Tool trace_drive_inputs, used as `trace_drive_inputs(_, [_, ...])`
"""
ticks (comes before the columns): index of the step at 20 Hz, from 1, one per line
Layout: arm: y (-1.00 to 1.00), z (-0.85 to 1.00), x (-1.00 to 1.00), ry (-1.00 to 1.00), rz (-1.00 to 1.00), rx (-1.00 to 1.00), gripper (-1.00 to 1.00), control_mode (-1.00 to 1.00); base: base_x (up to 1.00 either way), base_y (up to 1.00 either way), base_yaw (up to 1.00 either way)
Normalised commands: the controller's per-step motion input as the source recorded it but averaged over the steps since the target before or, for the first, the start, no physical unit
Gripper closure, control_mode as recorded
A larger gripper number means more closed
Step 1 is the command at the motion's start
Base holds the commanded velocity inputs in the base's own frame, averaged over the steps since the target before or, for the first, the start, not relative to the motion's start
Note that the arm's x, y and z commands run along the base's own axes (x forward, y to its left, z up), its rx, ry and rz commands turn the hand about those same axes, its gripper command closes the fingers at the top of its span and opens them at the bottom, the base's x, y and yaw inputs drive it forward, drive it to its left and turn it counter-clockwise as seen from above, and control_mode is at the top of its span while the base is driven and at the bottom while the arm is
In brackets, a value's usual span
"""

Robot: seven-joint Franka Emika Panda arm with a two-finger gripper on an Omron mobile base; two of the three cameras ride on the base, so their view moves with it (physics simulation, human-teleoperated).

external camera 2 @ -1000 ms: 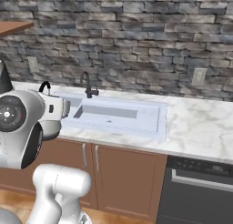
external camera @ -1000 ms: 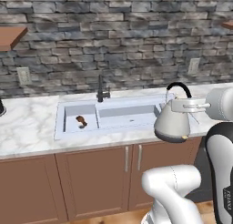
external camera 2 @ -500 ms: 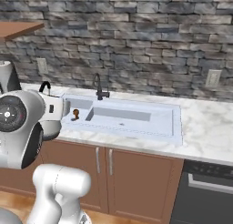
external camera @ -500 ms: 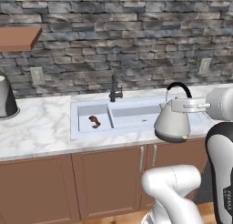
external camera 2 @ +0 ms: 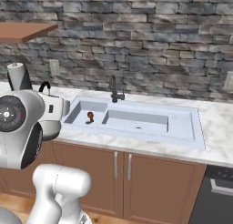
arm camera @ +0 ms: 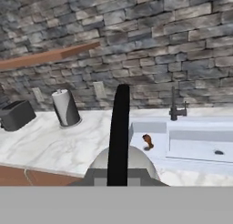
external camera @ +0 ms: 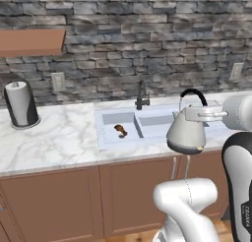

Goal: Open the cabinet, pick the kettle from the cabinet, and place it in the sink.

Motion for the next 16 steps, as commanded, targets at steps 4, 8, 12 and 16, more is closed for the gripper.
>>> trace_drive_inputs(4, [0.0, 0.0, 0.0, 0.0, 0.0, 0.0, 1.0, 1.0, 0.39, 0.42, 0.0])
trace_drive_inputs(8, [0.0, 0.0, 0.0, 0.0, 0.0, 0.0, 1.0, 1.0, 0.53, 0.31, 0.0])
trace_drive_inputs(12, [0.0, 0.0, 0.0, 0.0, 0.0, 0.0, 1.0, 1.0, 0.47, 0.23, 0.0])
trace_drive_inputs(16, [0.0, 0.0, 0.0, 0.0, 0.0, 0.0, 1.0, 1.0, 0.37, 0.22, 0.0])
